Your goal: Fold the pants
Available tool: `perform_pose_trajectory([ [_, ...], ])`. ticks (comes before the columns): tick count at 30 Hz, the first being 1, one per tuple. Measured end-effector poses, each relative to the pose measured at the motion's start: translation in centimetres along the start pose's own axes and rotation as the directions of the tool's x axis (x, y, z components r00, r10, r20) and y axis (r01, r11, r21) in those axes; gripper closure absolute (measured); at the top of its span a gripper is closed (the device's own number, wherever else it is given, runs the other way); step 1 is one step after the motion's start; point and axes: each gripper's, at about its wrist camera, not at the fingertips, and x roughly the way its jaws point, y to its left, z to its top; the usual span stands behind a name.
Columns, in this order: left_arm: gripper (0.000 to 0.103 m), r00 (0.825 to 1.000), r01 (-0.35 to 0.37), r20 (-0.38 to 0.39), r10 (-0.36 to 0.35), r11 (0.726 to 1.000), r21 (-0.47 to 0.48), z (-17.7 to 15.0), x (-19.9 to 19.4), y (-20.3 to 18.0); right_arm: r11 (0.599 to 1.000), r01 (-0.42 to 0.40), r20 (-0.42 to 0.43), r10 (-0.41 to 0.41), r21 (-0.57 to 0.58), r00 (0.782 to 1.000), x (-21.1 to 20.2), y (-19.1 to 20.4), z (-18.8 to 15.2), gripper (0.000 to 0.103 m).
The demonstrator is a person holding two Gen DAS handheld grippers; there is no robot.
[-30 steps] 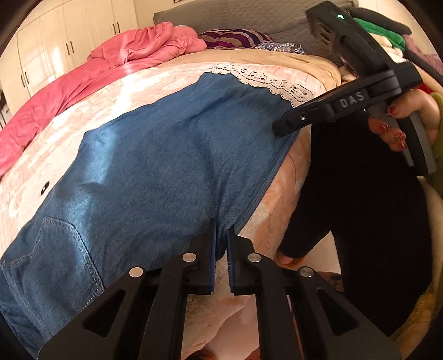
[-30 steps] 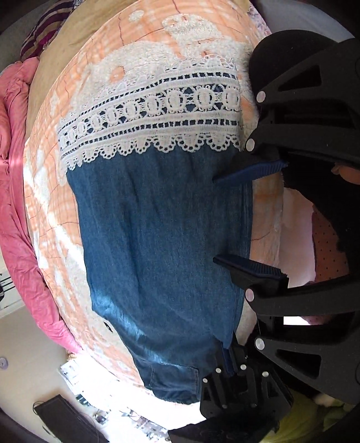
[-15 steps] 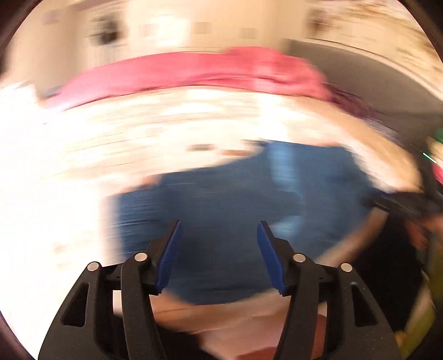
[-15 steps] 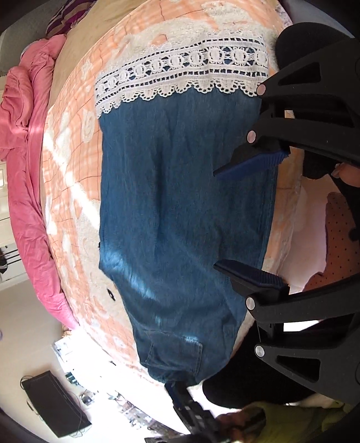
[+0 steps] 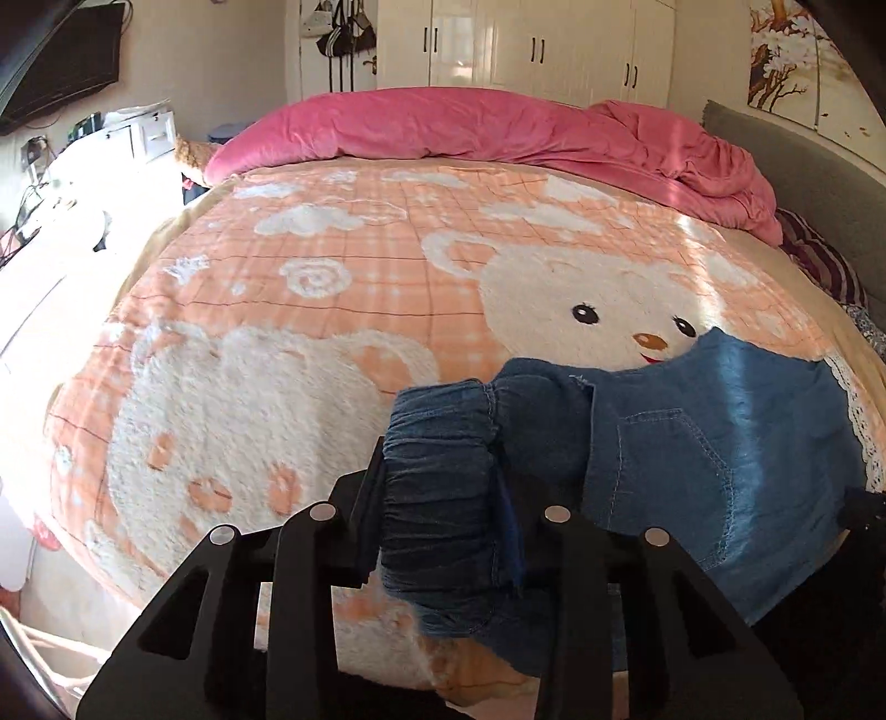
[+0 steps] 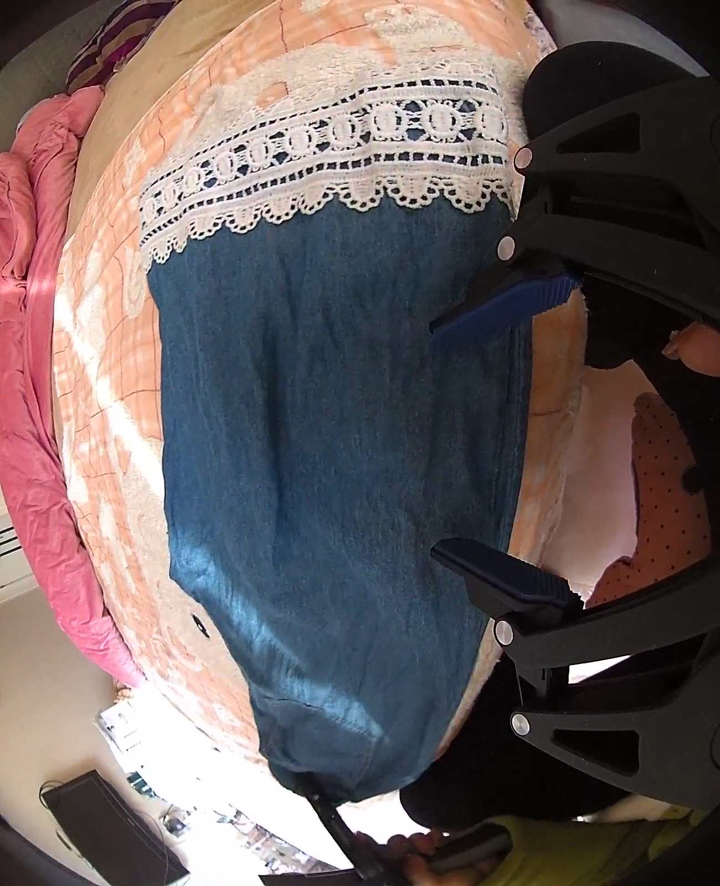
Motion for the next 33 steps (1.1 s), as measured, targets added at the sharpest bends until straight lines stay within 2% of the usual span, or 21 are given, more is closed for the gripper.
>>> perform_pose_trajectory([
  [3,0.07,0.999,0.004,-0.054,-0.004,1.0,-0.015,-0.3,1.2,0.8,1.0,0.008,-0.001,-0.008,-0.02,1.0,0.2,0.3,-0.2,0.033],
  [6,0.067,0.999,0.013,-0.051,-0.015,0.999,-0.033,-0.5,0.8,1.2,0.997,0.038,-0.001,-0.038,-0.065,0.999,0.6,0.9,-0.4,0.03],
  [7,0.059,0.999,0.011,-0.051,-0.013,0.999,-0.04,-0.5,0.5,1.4,0.996,0.043,-0.002,-0.043,-0.075,0.999,0.5,1.0,-0.5,0.03],
  [9,0.053,0.999,0.003,-0.045,-0.005,0.998,-0.061,-0.8,-0.3,1.7,0.996,0.039,0.001,-0.039,-0.077,0.999,0.3,1.0,-0.5,0.03],
  [12,0.049,1.0,0.01,0.003,-0.009,0.997,-0.071,-1.1,-2.8,1.9,0.999,-0.002,0.066,0.004,-0.035,0.998,-1.4,0.2,-0.3,0.03],
  [16,0.05,0.993,-0.006,0.118,0.01,1.0,-0.03,-0.2,-6.9,0.5,1.0,-0.027,0.128,0.025,0.011,0.991,-2.6,-1.0,0.4,0.03],
  [17,0.05,0.99,-0.001,0.138,0.002,1.0,-0.011,0.2,-7.6,-0.2,0.999,-0.031,0.128,0.029,0.016,0.991,-2.4,-1.1,0.7,0.03],
  [19,0.047,0.987,0.064,0.149,-0.068,0.997,0.032,0.9,-8.0,-2.3,0.999,-0.023,0.114,0.019,0.028,0.993,-1.9,-1.4,0.9,0.029],
  [21,0.047,0.979,0.164,0.113,-0.172,0.983,0.08,1.4,-7.2,-5.3,0.998,-0.008,0.073,0.004,0.06,0.997,-1.0,-2.1,0.8,0.029],
  [23,0.047,0.961,0.26,0.059,-0.27,0.956,0.139,1.4,-5.7,-8.8,0.996,-0.018,0.046,0.014,0.093,0.999,-0.5,-2.7,0.6,0.029],
  [25,0.047,0.951,0.302,0.004,-0.31,0.931,0.203,1.0,-3.8,-12.5,0.994,-0.038,0.057,0.032,0.104,0.998,-0.7,-3.0,0.5,0.029],
  [27,0.047,0.942,0.334,-0.058,-0.33,0.915,0.225,0.3,-1.8,-14.8,0.993,-0.048,0.059,0.042,0.106,0.997,-0.7,-3.2,0.3,0.028],
  [29,0.047,0.938,0.346,-0.102,-0.331,0.911,0.224,-0.6,0.4,-15.8,0.991,-0.071,0.069,0.063,0.115,0.996,-1.1,-3.7,0.0,0.028],
  [31,0.047,0.951,0.302,-0.138,-0.276,0.924,0.233,-1.6,2.8,-15.6,0.986,-0.098,0.097,0.085,0.137,0.992,-1.8,-4.2,-0.1,0.028],
  [33,0.047,0.951,0.298,-0.155,-0.268,0.927,0.228,-2.4,4.3,-14.9,0.984,-0.1,0.136,0.08,0.15,0.987,-2.8,-5.0,0.0,0.028],
])
